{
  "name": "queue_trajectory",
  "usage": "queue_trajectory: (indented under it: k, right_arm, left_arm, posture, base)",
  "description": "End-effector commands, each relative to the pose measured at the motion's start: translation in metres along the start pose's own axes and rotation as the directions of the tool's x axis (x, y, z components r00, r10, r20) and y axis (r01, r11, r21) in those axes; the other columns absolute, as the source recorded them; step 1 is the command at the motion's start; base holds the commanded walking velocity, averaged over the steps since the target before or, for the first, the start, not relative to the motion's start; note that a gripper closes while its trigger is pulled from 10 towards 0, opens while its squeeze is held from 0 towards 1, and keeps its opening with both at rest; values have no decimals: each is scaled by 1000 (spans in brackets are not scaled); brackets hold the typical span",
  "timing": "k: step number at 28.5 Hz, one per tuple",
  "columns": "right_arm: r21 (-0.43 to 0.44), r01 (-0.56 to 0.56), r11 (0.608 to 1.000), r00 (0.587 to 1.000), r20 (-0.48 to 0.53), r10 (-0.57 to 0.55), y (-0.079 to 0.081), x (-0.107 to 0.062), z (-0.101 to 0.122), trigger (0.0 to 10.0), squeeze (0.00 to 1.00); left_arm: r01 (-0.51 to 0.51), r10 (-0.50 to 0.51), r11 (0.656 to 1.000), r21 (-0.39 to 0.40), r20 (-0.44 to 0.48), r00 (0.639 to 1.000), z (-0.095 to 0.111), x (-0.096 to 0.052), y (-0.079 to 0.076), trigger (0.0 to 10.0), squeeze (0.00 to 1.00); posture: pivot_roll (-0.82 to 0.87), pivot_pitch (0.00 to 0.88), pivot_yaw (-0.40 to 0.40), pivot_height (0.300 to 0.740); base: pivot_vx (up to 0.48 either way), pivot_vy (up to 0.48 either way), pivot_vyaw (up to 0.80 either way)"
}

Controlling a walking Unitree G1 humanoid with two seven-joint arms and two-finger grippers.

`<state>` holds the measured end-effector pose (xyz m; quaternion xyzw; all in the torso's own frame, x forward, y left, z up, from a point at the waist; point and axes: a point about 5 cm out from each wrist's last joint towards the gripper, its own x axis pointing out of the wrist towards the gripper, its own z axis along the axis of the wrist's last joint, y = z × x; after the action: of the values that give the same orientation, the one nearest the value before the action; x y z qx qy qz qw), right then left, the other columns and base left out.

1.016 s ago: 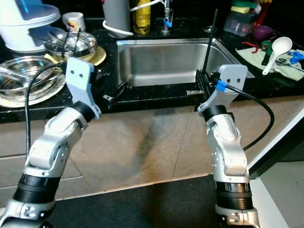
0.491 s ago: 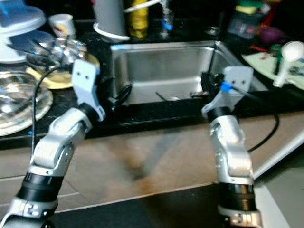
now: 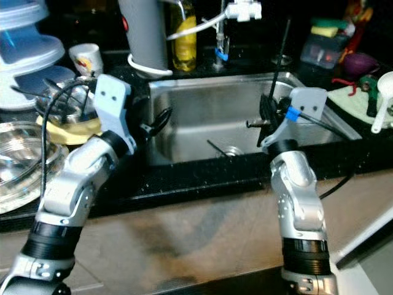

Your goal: Kitchen organization

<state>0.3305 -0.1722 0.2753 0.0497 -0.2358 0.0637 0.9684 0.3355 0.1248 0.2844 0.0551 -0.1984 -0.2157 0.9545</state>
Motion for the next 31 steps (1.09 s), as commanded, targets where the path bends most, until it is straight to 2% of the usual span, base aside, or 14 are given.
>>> queue_trajectory:
  k: [1,6,16,28,31]
  right_arm:
    - [14,0,1000,1000,3,0,1,-2,0,10000,0]
    - [15,2,1000,1000,-1,-2,0,-2,-1,10000,0]
    - [-8,-6,1000,1000,-10,6,-4,1,-5,10000,0]
    - [-43,-25,999,1000,-18,24,-8,12,-8,10000,0]
    - [-51,-37,998,999,-17,36,-8,16,-9,10000,0]
  left_arm:
    - [5,-5,1000,7,-10,1000,-3,-2,0,10000,0]
    - [10,-10,1000,3,-14,1000,-3,-2,-1,10000,0]
    - [58,-59,998,-12,-57,997,-11,-5,-13,10000,0]
    - [27,-27,1000,-14,-63,998,-11,-4,-9,10000,0]
    - [11,-12,1000,-9,-72,997,-12,-5,-7,10000,0]
  posture:
    - [-101,143,-42,740]
    - [-102,140,-42,740]
    - [-97,135,-43,740]
    - [-96,151,-47,740]
    - [-94,158,-50,740]
  base:
    - [289,0,0]
    - [280,0,0]
    - [0,0,0]
    - [0,0,0]
    - [0,-480,0]
